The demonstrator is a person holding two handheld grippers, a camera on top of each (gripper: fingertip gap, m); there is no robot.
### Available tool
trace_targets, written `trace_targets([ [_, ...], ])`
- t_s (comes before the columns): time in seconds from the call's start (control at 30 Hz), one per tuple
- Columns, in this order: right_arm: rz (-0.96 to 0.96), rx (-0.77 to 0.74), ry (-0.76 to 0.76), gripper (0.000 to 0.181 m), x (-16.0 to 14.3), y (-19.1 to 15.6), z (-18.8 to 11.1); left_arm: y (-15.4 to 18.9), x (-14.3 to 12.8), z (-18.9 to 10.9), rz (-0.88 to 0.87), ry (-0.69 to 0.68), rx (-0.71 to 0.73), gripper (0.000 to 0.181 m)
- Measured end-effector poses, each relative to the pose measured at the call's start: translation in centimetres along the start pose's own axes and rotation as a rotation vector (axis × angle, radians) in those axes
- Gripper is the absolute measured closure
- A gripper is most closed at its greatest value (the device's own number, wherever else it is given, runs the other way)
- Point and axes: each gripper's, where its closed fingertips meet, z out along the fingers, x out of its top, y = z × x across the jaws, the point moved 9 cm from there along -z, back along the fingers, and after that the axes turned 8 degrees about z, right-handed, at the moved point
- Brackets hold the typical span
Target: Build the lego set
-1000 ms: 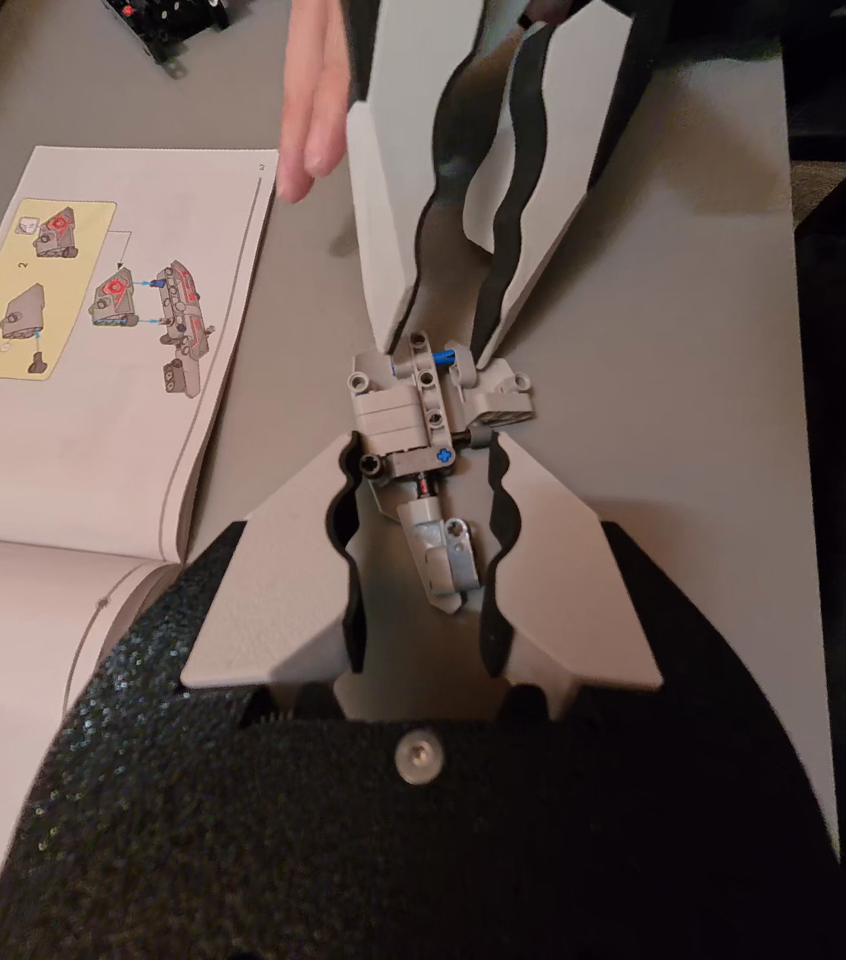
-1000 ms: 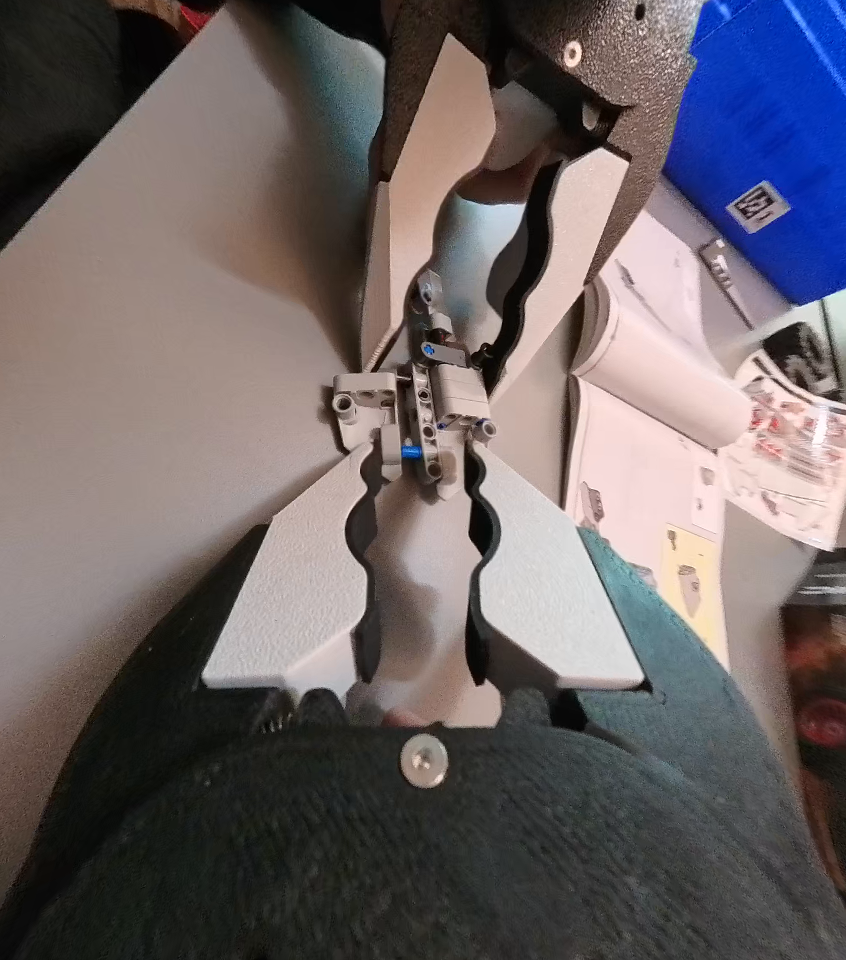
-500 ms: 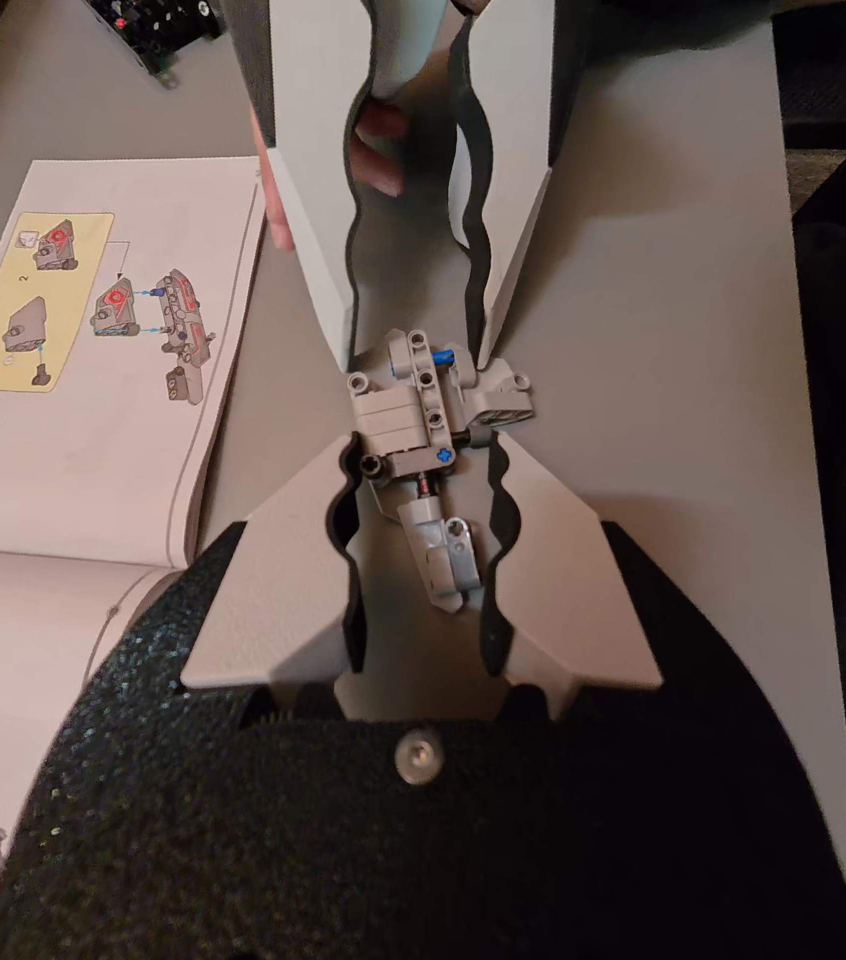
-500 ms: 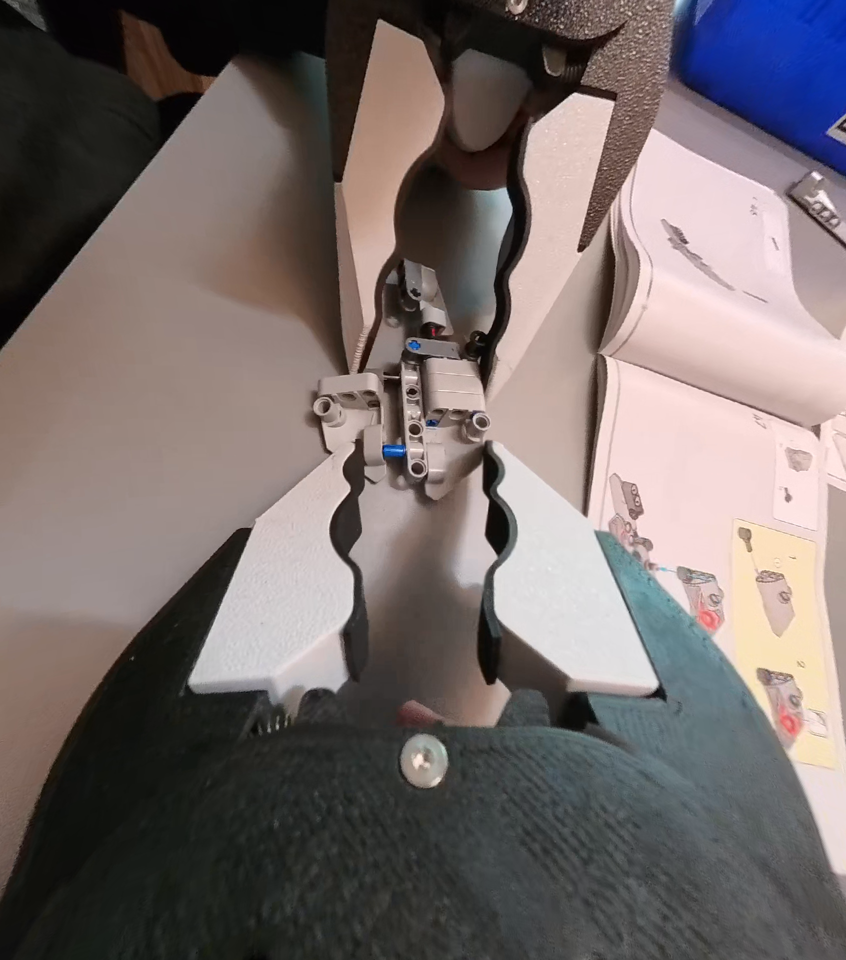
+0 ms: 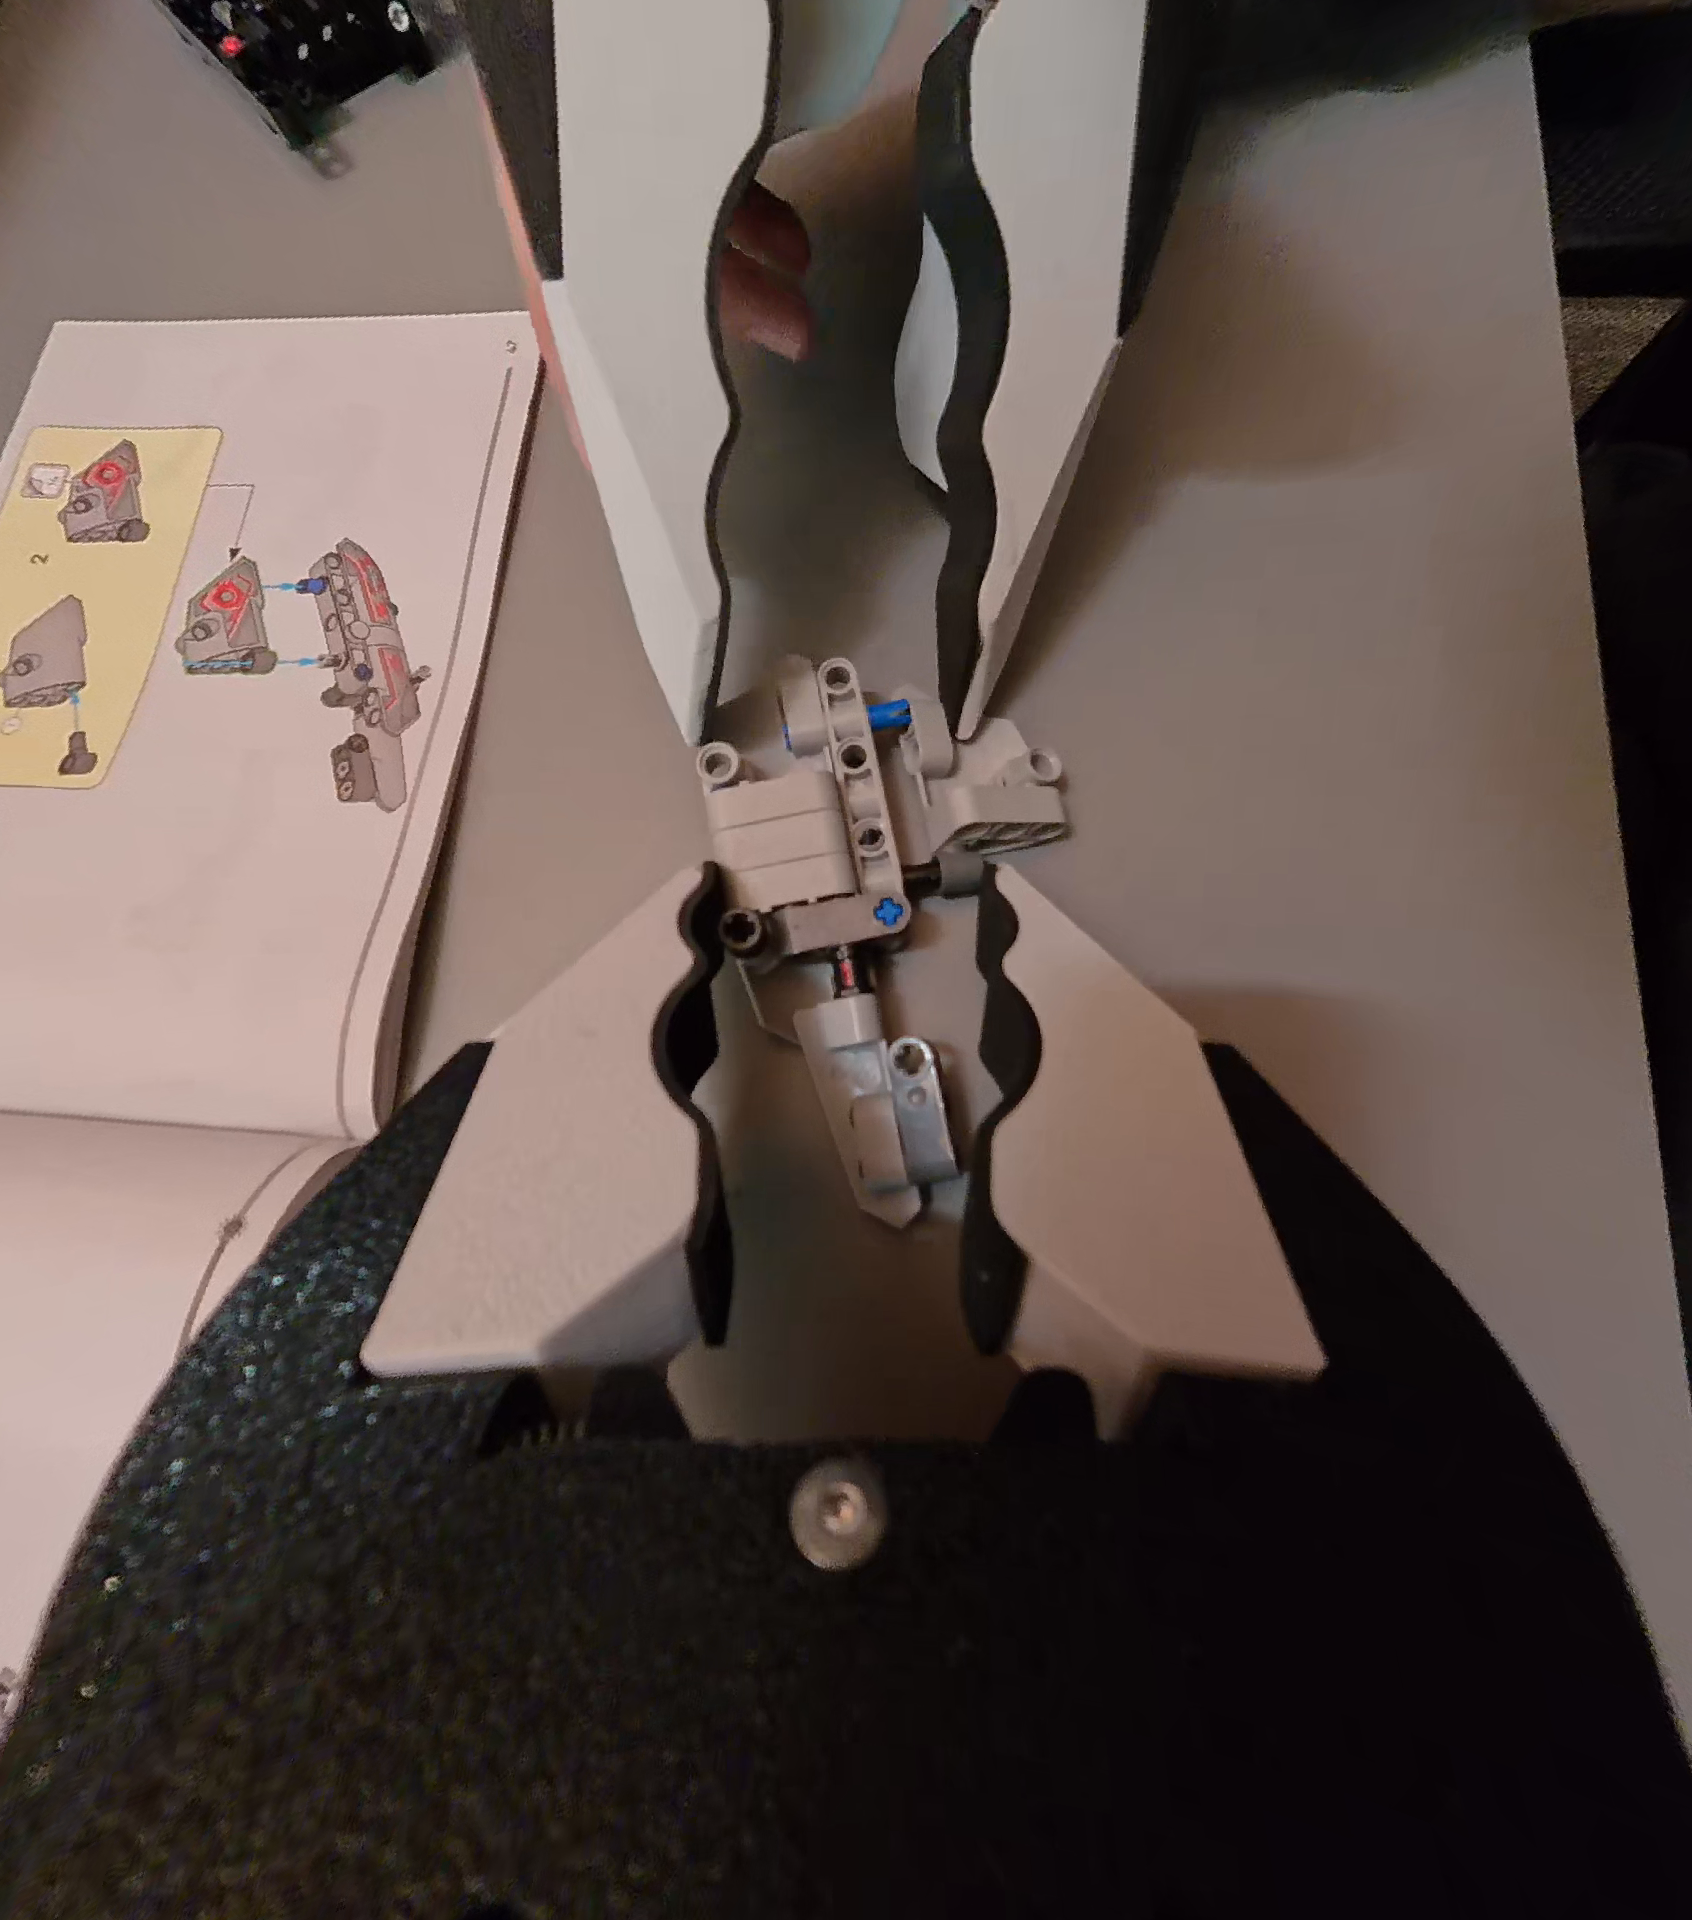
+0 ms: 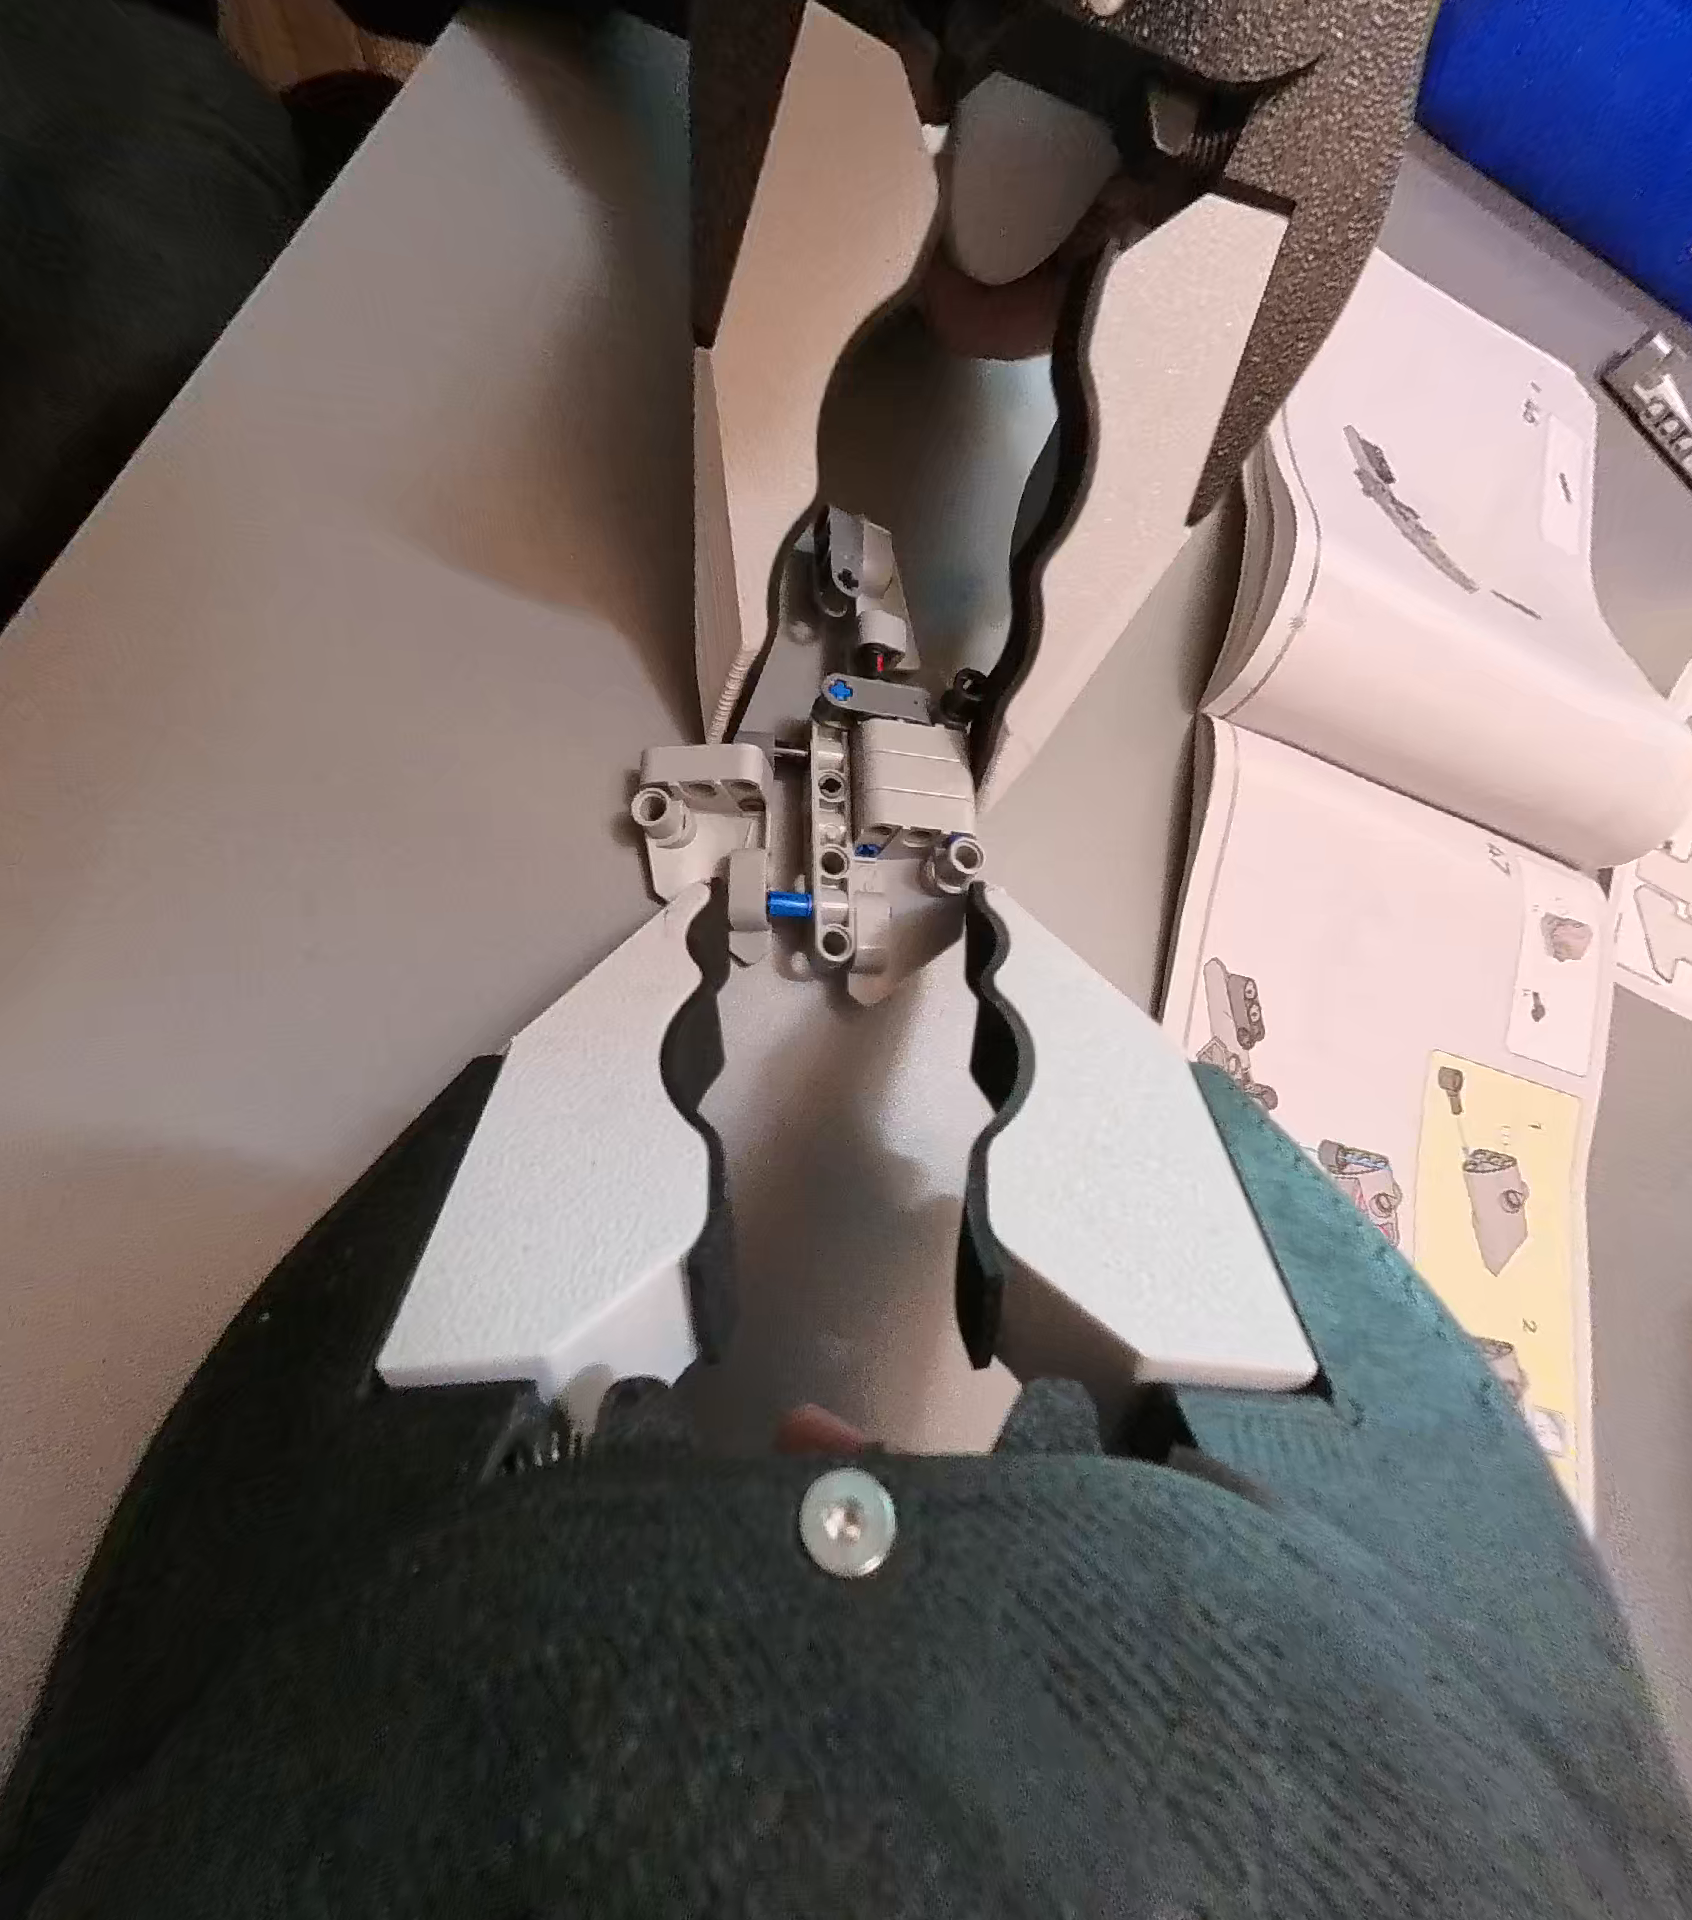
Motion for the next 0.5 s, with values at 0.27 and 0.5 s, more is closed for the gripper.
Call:
trace_targets([
  [0.27,-0.072,-0.079,-0.041,0.152,0.4,-1.0,-0.3,-0.2,-0.1,0.0,-0.001,-0.002,0.011,0.134],
  [0.5,0.008,-0.022,0.01,0.151,-0.1,-0.7,-0.4,-0.3,-0.1,0.0,0.008,0.001,-0.007,0.134],
])
